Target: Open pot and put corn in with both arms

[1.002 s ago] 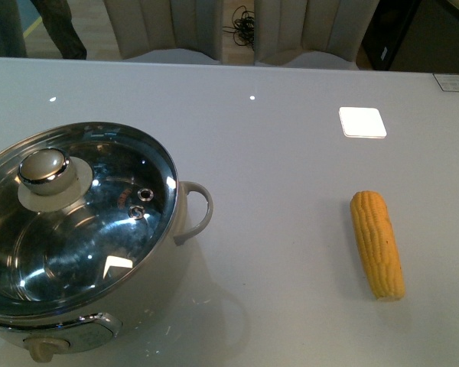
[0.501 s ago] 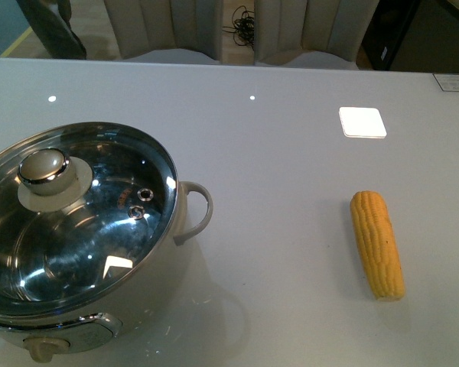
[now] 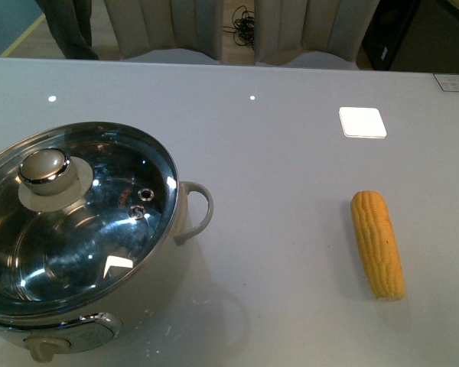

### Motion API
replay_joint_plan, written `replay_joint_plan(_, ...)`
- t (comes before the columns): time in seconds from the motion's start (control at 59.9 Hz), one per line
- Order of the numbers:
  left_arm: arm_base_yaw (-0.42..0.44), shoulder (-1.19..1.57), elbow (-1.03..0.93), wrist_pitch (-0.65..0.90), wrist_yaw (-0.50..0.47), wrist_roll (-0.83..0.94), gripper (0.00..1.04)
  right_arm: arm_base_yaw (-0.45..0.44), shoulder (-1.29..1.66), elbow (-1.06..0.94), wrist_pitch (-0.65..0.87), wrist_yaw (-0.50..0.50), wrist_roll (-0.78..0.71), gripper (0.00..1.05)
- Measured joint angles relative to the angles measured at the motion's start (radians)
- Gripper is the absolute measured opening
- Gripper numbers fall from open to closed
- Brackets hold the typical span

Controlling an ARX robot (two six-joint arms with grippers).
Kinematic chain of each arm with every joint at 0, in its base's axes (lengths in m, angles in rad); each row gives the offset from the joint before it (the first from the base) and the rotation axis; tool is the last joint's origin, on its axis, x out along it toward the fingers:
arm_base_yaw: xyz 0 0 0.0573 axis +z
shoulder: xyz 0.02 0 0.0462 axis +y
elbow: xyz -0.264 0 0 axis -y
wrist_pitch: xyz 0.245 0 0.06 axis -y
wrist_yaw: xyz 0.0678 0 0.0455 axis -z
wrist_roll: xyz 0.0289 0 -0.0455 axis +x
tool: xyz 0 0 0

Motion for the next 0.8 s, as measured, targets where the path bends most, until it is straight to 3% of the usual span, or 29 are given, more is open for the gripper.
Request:
replay_joint_plan(0.351, -0.085, 0.662, 0.081, 0.509, -0.048, 0.058, 0.98, 0.000, 0.000, 0.000, 0.000, 0.000, 0.000, 0.96)
replay_joint_plan(0.551, -0.126, 0.927, 0.088, 0.707, -0.066, 0.101, 0.98, 0.000, 0.000, 0.000, 0.000, 0.000, 0.000, 0.96)
replay_joint_plan(0.801, -0.174, 1.158, 0.127, 0.842, -0.117, 0.134, 0.98, 0.000, 0.000, 0.000, 0.000, 0.000, 0.000, 0.96)
